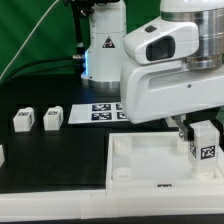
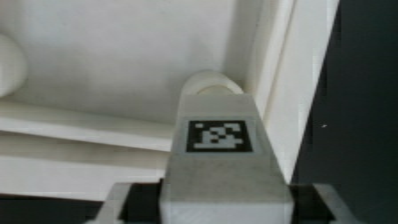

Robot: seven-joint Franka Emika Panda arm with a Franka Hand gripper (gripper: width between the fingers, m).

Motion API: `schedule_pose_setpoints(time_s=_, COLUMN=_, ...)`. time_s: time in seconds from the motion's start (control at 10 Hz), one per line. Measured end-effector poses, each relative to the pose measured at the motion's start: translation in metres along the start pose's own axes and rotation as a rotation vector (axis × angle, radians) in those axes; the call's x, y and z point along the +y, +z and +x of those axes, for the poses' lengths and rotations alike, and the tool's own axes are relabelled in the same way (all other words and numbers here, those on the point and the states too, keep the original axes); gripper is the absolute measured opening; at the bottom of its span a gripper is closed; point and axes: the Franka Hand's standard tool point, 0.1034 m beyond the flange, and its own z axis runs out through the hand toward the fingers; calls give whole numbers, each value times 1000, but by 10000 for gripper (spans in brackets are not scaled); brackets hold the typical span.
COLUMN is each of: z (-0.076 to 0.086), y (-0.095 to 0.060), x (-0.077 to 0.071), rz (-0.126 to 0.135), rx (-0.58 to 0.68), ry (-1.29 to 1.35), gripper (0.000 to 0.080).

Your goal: Assemble one leg

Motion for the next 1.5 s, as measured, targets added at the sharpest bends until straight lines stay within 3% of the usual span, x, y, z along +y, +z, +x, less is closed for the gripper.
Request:
schedule_pose_setpoints(time_s=0.3, z=1, y=1, x=0, rz=14, rx=27, ry=347, gripper=295)
schedule_pose_setpoints(time_s=1.1, z=1, y=0, x=3, rz=15, rx=44, ry=1189, gripper=295)
schedule_pose_setpoints(time_s=1.4, z=1, y=1, x=3, rz=17, rx=43, ry=1271, gripper=295)
schedule_pose_setpoints(time_s=1.5, z=1, y=1, x=3, rz=17, rx=42, ry=1264, gripper=469)
